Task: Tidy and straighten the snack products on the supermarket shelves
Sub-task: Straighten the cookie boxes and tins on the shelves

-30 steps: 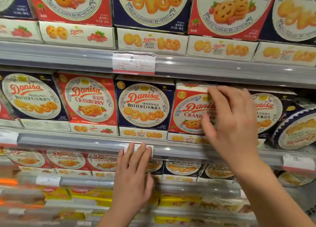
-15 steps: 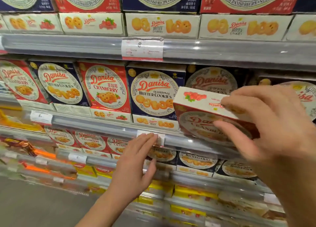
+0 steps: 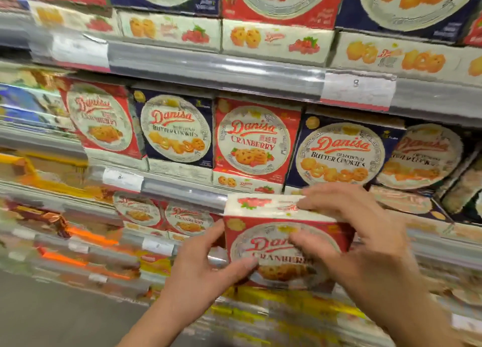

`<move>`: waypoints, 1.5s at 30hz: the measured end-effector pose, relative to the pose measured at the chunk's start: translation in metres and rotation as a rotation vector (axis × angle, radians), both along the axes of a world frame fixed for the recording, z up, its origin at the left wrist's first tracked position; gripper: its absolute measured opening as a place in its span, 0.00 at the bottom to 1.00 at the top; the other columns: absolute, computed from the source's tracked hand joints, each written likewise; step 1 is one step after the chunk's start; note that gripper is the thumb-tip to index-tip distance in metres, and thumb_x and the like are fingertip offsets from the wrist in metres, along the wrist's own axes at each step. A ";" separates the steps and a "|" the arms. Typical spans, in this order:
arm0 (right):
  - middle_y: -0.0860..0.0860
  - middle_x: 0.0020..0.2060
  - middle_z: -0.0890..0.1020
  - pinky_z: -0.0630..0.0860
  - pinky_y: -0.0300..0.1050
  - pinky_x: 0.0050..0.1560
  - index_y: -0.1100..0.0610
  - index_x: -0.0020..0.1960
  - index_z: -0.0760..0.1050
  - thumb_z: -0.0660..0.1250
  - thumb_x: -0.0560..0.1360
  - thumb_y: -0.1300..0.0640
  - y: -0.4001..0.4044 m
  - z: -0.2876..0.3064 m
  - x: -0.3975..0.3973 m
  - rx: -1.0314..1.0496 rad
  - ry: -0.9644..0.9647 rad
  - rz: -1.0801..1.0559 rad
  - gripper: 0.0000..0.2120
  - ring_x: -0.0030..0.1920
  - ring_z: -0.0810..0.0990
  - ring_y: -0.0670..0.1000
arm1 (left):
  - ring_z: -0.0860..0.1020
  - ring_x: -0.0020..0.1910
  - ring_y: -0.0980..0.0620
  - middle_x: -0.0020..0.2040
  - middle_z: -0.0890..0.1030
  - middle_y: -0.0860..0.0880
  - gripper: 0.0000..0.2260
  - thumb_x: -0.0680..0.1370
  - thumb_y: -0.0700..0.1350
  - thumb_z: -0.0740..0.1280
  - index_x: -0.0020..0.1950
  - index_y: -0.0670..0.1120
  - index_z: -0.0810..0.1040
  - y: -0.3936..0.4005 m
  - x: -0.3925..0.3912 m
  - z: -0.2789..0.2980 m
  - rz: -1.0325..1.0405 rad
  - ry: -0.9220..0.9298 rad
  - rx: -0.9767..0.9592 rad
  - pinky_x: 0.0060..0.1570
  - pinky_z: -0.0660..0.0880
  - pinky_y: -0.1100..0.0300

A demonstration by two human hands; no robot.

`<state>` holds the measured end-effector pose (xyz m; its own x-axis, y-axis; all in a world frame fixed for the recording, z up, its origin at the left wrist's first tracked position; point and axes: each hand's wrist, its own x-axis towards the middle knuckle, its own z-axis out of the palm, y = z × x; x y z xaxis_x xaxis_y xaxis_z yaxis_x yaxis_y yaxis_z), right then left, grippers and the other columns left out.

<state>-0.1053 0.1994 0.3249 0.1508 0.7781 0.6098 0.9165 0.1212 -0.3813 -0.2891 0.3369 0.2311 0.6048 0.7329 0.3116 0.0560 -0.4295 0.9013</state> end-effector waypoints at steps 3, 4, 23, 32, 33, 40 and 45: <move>0.37 0.59 0.79 0.71 0.36 0.62 0.46 0.57 0.79 0.71 0.73 0.43 0.040 0.009 -0.042 -0.017 0.040 0.041 0.15 0.64 0.77 0.42 | 0.84 0.47 0.54 0.48 0.86 0.56 0.18 0.65 0.62 0.74 0.55 0.65 0.81 0.034 -0.046 -0.007 0.037 -0.018 -0.061 0.43 0.81 0.60; 0.37 0.59 0.79 0.70 0.34 0.63 0.45 0.58 0.79 0.69 0.74 0.42 0.055 0.007 -0.050 -0.025 0.071 0.029 0.15 0.64 0.77 0.42 | 0.84 0.46 0.51 0.47 0.86 0.54 0.19 0.66 0.63 0.74 0.55 0.64 0.80 0.044 -0.059 -0.011 0.052 -0.014 -0.067 0.45 0.81 0.56; 0.63 0.62 0.76 0.71 0.60 0.63 0.62 0.69 0.74 0.73 0.74 0.59 0.223 0.025 -0.093 0.153 -0.493 -0.242 0.24 0.61 0.72 0.66 | 0.84 0.49 0.50 0.49 0.86 0.50 0.23 0.68 0.64 0.77 0.59 0.57 0.80 0.111 -0.196 -0.031 0.209 -0.081 -0.282 0.49 0.83 0.48; 0.64 0.64 0.76 0.69 0.54 0.65 0.63 0.65 0.78 0.74 0.74 0.61 0.205 0.022 -0.088 0.278 -0.439 -0.093 0.20 0.64 0.73 0.65 | 0.86 0.47 0.53 0.47 0.87 0.52 0.17 0.65 0.61 0.76 0.52 0.61 0.84 0.099 -0.199 -0.012 0.351 -0.224 -0.221 0.45 0.82 0.61; 0.64 0.64 0.76 0.70 0.55 0.66 0.64 0.65 0.78 0.75 0.73 0.60 0.203 0.022 -0.086 0.276 -0.443 -0.082 0.22 0.64 0.73 0.65 | 0.86 0.48 0.52 0.48 0.87 0.51 0.18 0.64 0.61 0.76 0.52 0.61 0.84 0.097 -0.197 -0.010 0.349 -0.249 -0.232 0.47 0.83 0.57; 0.58 0.59 0.79 0.67 0.42 0.62 0.60 0.69 0.75 0.77 0.71 0.54 0.185 0.016 -0.074 0.188 -0.339 -0.064 0.29 0.59 0.75 0.58 | 0.86 0.48 0.41 0.51 0.87 0.42 0.28 0.59 0.64 0.81 0.53 0.51 0.86 0.088 -0.188 0.005 0.345 -0.439 -0.355 0.42 0.83 0.53; 0.47 0.60 0.79 0.73 0.39 0.63 0.53 0.68 0.75 0.77 0.70 0.50 0.153 0.012 -0.078 0.180 0.029 0.063 0.28 0.62 0.77 0.47 | 0.85 0.52 0.37 0.55 0.86 0.39 0.34 0.58 0.67 0.81 0.57 0.49 0.85 0.088 -0.183 0.018 0.416 -0.542 -0.381 0.50 0.83 0.40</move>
